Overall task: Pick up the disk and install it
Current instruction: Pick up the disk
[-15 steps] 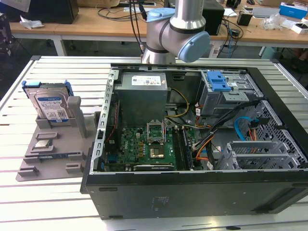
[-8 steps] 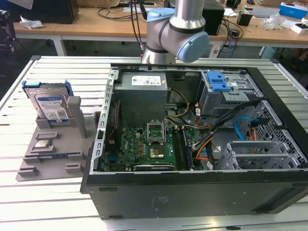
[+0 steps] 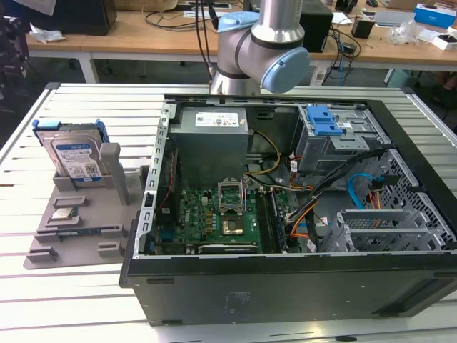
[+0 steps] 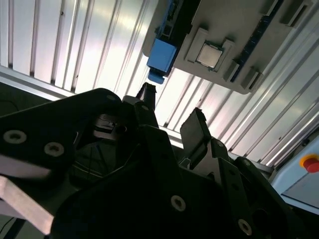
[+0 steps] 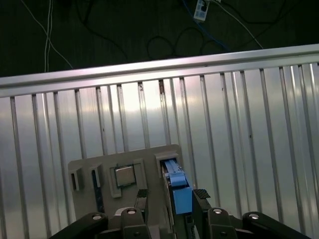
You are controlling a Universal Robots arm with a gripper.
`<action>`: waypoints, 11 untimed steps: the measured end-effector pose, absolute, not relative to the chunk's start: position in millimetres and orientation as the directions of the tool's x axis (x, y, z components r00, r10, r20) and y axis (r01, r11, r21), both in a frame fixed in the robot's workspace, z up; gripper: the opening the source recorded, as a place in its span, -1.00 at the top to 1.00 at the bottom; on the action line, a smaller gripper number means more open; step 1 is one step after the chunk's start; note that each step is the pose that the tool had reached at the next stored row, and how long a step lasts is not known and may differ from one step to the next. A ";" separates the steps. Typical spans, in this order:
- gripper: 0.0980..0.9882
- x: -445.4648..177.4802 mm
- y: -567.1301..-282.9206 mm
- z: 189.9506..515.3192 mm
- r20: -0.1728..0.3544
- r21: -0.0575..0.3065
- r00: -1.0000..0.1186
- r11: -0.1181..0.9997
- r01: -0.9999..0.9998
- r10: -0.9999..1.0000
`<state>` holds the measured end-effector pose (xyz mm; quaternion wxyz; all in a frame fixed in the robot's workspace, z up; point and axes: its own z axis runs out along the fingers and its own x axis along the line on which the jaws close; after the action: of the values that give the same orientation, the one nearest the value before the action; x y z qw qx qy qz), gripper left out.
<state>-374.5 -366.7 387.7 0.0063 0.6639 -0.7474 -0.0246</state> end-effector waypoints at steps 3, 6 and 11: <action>0.15 -373.7 -366.6 384.9 -0.023 0.045 -0.118 0.117 -0.992 -0.993; 0.15 -373.3 -366.5 382.9 -0.023 0.045 -0.118 0.117 -0.992 -0.993; 0.15 -372.4 -366.4 379.0 -0.023 0.045 -0.118 0.117 -0.992 -0.993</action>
<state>-372.4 -366.4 379.0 0.0063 0.6639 -0.7474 -0.0246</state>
